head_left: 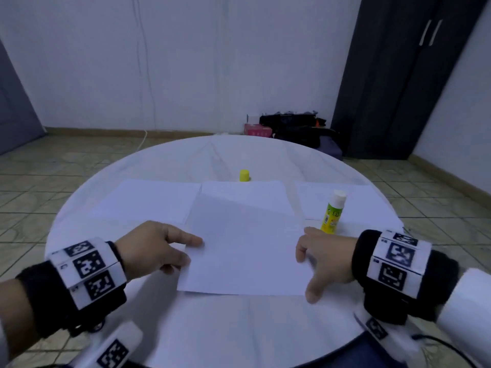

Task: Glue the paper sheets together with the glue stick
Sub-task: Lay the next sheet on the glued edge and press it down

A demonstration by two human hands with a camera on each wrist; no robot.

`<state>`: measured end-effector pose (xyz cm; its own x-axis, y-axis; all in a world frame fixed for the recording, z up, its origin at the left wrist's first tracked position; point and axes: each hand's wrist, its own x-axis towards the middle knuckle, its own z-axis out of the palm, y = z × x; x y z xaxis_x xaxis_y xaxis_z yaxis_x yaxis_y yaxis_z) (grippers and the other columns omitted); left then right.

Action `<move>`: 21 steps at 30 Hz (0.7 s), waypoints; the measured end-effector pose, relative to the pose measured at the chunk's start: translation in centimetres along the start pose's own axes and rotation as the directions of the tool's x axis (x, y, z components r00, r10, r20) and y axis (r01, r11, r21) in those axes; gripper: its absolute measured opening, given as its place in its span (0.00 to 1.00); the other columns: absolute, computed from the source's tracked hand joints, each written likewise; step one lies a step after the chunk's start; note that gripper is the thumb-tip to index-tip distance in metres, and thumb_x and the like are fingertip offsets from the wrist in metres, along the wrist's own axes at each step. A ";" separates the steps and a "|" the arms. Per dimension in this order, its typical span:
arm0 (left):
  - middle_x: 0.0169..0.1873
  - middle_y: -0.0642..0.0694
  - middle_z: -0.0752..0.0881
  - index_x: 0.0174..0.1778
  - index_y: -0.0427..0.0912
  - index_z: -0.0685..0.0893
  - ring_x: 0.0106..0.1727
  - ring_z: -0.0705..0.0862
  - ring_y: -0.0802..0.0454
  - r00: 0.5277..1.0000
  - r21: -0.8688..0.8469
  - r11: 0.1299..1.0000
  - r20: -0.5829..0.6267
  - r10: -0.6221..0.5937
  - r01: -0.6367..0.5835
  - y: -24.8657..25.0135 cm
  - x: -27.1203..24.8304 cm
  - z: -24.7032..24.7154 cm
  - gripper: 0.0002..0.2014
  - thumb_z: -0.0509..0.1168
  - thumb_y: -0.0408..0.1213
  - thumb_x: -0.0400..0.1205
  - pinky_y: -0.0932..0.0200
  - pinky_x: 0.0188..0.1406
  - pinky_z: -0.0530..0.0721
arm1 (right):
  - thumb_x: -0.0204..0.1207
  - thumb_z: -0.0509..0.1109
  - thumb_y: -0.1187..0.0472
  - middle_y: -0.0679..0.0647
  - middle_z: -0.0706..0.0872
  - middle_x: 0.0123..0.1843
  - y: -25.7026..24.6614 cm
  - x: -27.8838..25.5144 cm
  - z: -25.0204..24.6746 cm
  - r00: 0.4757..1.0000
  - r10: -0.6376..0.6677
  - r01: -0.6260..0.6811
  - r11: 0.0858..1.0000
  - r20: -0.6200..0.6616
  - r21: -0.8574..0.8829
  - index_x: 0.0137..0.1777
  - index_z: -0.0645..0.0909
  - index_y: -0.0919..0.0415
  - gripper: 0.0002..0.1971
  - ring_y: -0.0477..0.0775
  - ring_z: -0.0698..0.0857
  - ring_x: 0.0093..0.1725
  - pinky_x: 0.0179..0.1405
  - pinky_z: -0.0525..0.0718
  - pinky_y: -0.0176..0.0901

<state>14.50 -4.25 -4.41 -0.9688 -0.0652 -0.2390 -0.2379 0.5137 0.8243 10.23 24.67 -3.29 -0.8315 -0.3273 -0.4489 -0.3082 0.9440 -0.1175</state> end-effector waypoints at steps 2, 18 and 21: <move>0.27 0.57 0.89 0.41 0.50 0.90 0.21 0.81 0.62 0.999 -0.012 1.000 -0.041 0.022 -0.022 0.1 0.0 -1.0 0.17 0.72 0.19 0.73 0.69 0.25 0.81 | 0.62 0.82 0.49 0.41 0.73 0.50 -0.3 0.1 -0.2 0.997 0.018 -0.003 0.981 -0.075 0.196 0.56 0.75 0.49 0.25 0.46 0.76 0.53 0.52 0.77 0.37; 0.71 0.45 0.77 0.76 0.42 0.74 0.72 0.75 0.48 0.997 0.504 0.861 -0.028 -0.071 0.075 4.7 10.8 -0.6 0.31 0.73 0.44 0.77 0.64 0.59 0.70 | 0.67 0.79 0.53 0.50 0.86 0.51 -3.5 8.3 -5.9 0.952 0.237 -0.202 0.962 -0.194 0.184 0.36 0.80 0.54 0.10 0.55 0.85 0.51 0.43 0.79 0.39; 0.78 0.45 0.69 0.81 0.42 0.63 0.78 0.68 0.45 0.990 0.649 0.754 0.004 -0.138 0.103 4.4 12.0 0.4 0.44 0.75 0.52 0.74 0.56 0.72 0.70 | 0.55 0.83 0.53 0.38 0.81 0.21 -2.9 9.3 -5.2 0.948 0.259 -0.238 0.962 -0.186 0.131 0.17 0.80 0.52 0.15 0.42 0.81 0.25 0.24 0.72 0.32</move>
<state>1.88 -2.46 -3.82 -0.9265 -0.1323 -0.3524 -0.2340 0.9357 0.2639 0.92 18.69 -2.50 -0.9540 -0.0728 -0.2907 -0.0383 0.9917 -0.1227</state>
